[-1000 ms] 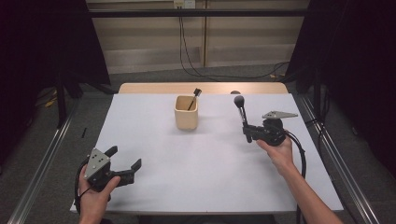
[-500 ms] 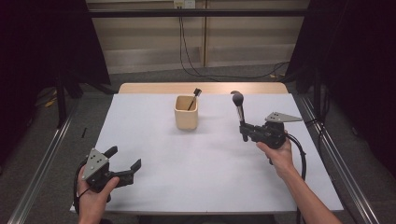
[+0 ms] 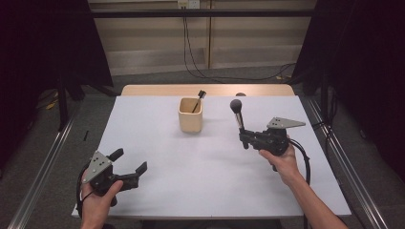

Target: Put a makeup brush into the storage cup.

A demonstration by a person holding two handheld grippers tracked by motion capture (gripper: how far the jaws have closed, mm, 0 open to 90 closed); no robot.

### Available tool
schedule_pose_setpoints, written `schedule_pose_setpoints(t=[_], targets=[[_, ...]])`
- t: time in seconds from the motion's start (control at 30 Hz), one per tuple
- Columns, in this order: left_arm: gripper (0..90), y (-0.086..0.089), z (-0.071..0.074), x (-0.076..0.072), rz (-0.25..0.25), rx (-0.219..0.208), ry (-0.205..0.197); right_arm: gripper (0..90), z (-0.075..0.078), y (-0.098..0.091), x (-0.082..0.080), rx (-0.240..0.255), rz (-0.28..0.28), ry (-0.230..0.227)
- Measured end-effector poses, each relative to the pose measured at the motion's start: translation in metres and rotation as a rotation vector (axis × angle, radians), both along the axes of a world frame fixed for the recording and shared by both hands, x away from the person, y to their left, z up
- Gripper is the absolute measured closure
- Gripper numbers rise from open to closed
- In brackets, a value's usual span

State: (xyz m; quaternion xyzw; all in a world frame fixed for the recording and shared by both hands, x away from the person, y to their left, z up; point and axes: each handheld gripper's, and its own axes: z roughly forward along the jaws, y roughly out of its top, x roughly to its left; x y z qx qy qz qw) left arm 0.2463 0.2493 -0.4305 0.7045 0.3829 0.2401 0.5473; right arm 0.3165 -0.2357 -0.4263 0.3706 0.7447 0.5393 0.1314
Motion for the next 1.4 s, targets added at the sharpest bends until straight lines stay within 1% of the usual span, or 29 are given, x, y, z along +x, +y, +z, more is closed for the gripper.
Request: schedule_pose_setpoints(t=[0.1,0.17,0.37,0.47,0.67,0.77,0.83,0.87,0.9,0.97,1.03,1.1,1.13,1.17,1.2,1.23,1.27,1.37,1.4], targets=[[2.6,-0.005,0.001,-0.001,-0.014,-0.003,0.010,75.6,0.000,0.005,-0.002,-0.003,0.023,-0.003],[2.6,-0.009,0.002,-0.002,-0.019,0.014,0.007,75.6,0.000,0.009,-0.004,-0.004,0.037,-0.002],[2.6,-0.022,0.004,-0.003,-0.067,0.014,0.004,75.5,0.001,0.018,-0.008,-0.005,0.074,-0.001],[2.5,-0.030,0.005,-0.001,-0.093,0.026,0.002,75.6,0.000,0.023,-0.010,-0.007,0.091,0.000],[2.5,-0.044,0.009,0.005,-0.124,0.036,-0.017,75.5,0.000,0.027,-0.012,-0.007,0.106,0.005],[2.5,-0.052,0.010,0.007,-0.138,0.046,-0.020,75.5,0.000,0.029,-0.013,-0.009,0.114,0.005],[2.8,-0.059,0.011,0.008,-0.134,0.040,-0.039,75.5,-0.001,0.031,-0.014,-0.012,0.115,0.005],[3.1,-0.063,0.012,0.009,-0.137,0.046,-0.040,75.5,-0.001,0.032,-0.014,-0.014,0.119,0.003],[2.9,-0.067,0.013,0.011,-0.152,0.044,-0.038,75.5,-0.001,0.033,-0.015,-0.017,0.123,0.004],[2.8,-0.073,0.016,0.013,-0.167,0.027,-0.032,75.5,-0.001,0.035,-0.016,-0.017,0.130,0.004],[2.7,-0.079,0.017,0.015,-0.176,0.032,-0.040,75.5,-0.001,0.037,-0.017,-0.016,0.137,0.000],[2.6,-0.085,0.019,0.017,-0.184,0.025,-0.044,75.5,0.000,0.038,-0.018,-0.013,0.142,-0.001],[2.6,-0.088,0.018,0.018,-0.186,0.025,-0.054,75.4,0.000,0.039,-0.018,-0.009,0.144,-0.002],[2.6,-0.091,0.017,0.020,-0.180,0.036,-0.064,75.5,0.000,0.039,-0.019,-0.008,0.147,-0.004],[2.6,-0.093,0.016,0.022,-0.179,0.043,-0.058,75.5,0.000,0.040,-0.019,-0.007,0.147,-0.004],[2.4,-0.095,0.014,0.025,-0.184,0.028,-0.051,75.4,0.000,0.041,-0.019,-0.005,0.146,-0.004],[2.4,-0.098,0.013,0.027,-0.187,0.024,-0.046,75.4,0.000,0.042,-0.018,-0.002,0.147,-0.005],[2.4,-0.108,0.014,0.031,-0.208,0.040,-0.057,75.5,-0.001,0.046,-0.018,-0.001,0.155,-0.001],[2.4,-0.111,0.015,0.033,-0.214,0.039,-0.058,75.5,-0.002,0.047,-0.018,-0.001,0.161,0.000]])
